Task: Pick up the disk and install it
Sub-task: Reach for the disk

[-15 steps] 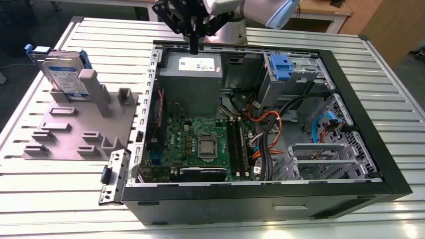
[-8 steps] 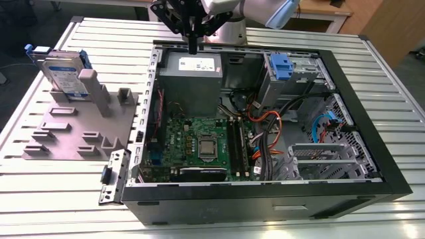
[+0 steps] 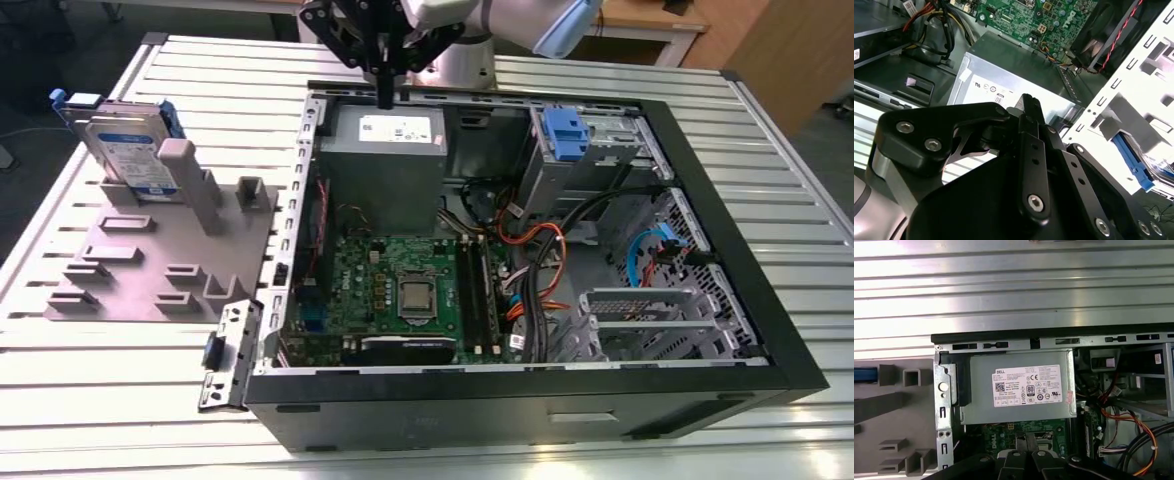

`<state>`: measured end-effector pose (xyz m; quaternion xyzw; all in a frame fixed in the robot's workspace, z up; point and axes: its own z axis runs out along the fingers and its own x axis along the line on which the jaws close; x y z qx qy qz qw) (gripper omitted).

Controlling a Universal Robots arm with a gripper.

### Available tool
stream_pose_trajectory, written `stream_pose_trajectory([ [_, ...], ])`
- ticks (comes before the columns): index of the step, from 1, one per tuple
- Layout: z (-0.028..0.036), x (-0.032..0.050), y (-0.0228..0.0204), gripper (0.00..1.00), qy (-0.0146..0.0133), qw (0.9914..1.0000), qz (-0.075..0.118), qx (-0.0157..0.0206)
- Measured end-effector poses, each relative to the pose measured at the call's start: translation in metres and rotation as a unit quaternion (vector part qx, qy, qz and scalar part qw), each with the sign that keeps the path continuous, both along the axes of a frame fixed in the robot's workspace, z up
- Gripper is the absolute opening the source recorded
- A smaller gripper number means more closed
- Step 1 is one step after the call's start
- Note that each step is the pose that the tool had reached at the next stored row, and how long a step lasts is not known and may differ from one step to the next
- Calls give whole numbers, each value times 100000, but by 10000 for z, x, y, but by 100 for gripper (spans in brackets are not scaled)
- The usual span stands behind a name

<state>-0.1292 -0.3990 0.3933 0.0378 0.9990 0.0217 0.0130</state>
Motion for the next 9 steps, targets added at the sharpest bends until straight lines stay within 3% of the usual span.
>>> stream_pose_trajectory([
  [9,-1,-42,33,11,-2,100000,2,5],
])
